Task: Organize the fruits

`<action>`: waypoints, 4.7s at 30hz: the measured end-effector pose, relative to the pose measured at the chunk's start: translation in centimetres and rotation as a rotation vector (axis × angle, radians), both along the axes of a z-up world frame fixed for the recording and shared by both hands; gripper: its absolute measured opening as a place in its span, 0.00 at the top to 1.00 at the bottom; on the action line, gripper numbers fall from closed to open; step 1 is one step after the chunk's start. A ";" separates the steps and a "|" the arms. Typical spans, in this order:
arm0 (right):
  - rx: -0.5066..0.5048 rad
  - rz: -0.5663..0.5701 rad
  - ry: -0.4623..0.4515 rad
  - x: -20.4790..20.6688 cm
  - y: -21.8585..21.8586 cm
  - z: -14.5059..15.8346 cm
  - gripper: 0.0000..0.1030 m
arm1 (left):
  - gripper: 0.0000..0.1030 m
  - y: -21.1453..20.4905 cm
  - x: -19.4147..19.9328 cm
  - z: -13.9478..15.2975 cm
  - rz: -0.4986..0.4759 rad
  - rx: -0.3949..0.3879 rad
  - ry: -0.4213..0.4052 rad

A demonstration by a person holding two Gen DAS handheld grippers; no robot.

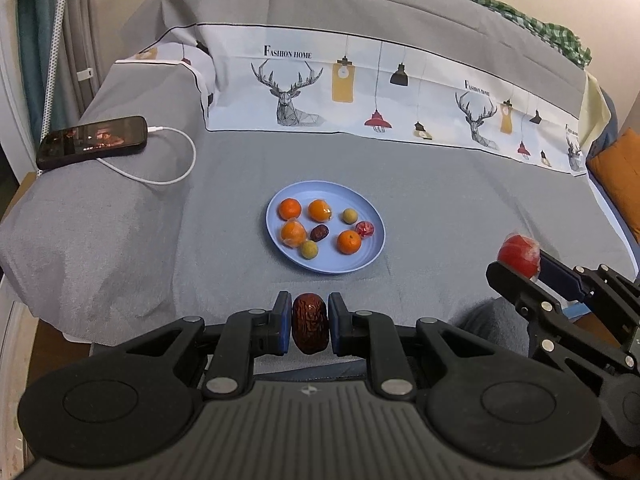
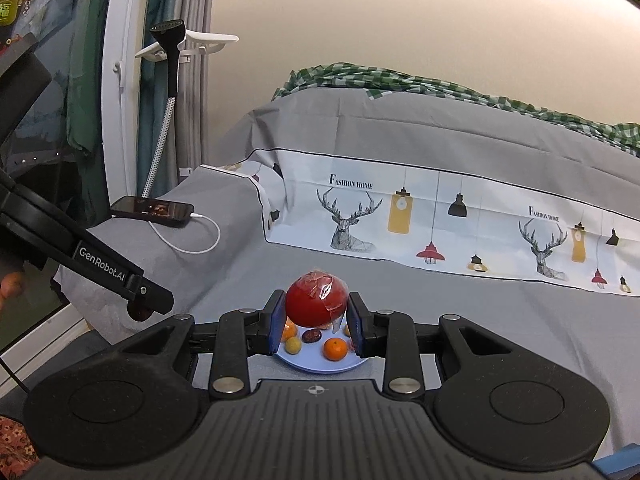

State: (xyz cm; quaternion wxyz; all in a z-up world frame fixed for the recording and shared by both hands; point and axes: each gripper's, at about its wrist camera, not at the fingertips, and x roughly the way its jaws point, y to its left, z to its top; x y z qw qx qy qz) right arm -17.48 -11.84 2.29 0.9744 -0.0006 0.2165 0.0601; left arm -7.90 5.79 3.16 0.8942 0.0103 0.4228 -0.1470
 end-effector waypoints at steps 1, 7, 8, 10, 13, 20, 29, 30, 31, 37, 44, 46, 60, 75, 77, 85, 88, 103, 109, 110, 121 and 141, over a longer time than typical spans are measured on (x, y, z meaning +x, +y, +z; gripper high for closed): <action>0.000 0.000 0.003 0.1 0.0 -0.1 0.67 | 0.80 0.0 0.1 -0.1 0.000 0.002 0.002; -0.001 0.000 0.035 1.0 0.1 -0.5 0.67 | 0.80 0.2 0.7 -0.4 0.002 0.000 0.012; -0.001 0.000 0.039 1.1 0.2 -0.5 0.67 | 0.80 0.2 0.7 -0.5 0.004 -0.001 0.013; -0.001 0.002 0.047 1.4 0.2 -0.7 0.67 | 0.80 0.4 0.9 -0.8 0.009 -0.005 0.019; -0.001 0.005 0.058 1.8 0.3 -1.2 0.67 | 0.80 0.5 1.6 -1.3 0.020 -0.005 0.036; 0.005 0.007 0.114 3.5 0.4 -2.3 0.67 | 0.80 0.5 3.9 -2.5 0.023 -0.001 0.072; 0.023 -0.009 0.183 7.0 0.0 -4.2 0.67 | 0.80 -0.7 8.5 -3.4 0.028 -0.006 0.103; 0.027 -0.014 0.188 7.6 -0.2 -4.4 0.67 | 0.80 -1.0 9.3 -3.6 0.024 -0.009 0.109; 0.031 -0.017 0.193 8.1 -0.3 -4.6 0.67 | 0.80 -1.5 10.0 -3.8 0.022 -0.004 0.113; 0.036 -0.034 0.225 12.7 -1.2 -6.7 0.67 | 0.80 -4.3 15.3 -5.5 0.009 0.039 0.104; 0.027 -0.058 0.248 19.6 -2.2 -9.9 0.67 | 0.80 -8.1 22.6 -9.0 -0.035 0.047 0.080; 0.024 -0.063 0.261 21.7 -2.4 -11.2 0.67 | 0.80 -9.1 24.8 -10.4 -0.044 0.057 0.082; 0.021 -0.051 0.349 30.4 -3.7 -18.2 0.67 | 0.80 -12.5 33.1 -18.1 -0.112 0.116 0.145; 0.041 -0.058 0.384 24.1 -4.8 -14.9 0.06 | 0.00 -7.6 24.5 -13.3 -0.032 0.121 0.055; 0.062 -0.056 0.395 21.7 -4.7 -13.7 0.05 | 0.00 -6.6 22.0 -12.4 0.005 0.150 0.074; 0.074 -0.089 0.327 14.5 -2.5 -8.8 0.01 | 0.00 -4.2 13.8 -8.7 0.084 0.196 0.072; 0.044 -0.116 0.285 12.7 -1.7 -7.8 0.01 | 0.00 -4.0 11.5 -7.5 0.088 0.222 0.041; -0.034 -0.119 0.191 7.0 0.2 -5.3 0.01 | 0.00 -3.0 5.8 -5.4 0.133 0.191 -0.028; -0.048 -0.120 0.169 6.4 0.3 -4.8 0.01 | 0.00 -3.2 5.3 -5.3 0.121 0.202 -0.038; -0.051 -0.119 0.170 6.4 0.3 -4.8 0.01 | 0.00 -3.2 5.3 -5.3 0.117 0.202 -0.037; -0.051 -0.115 0.185 6.6 0.5 -4.9 0.01 | 0.00 -3.2 5.5 -5.5 0.102 0.214 -0.048; -0.045 -0.121 0.191 6.7 0.5 -5.1 0.01 | 0.00 -3.4 5.0 -5.5 0.083 0.213 -0.061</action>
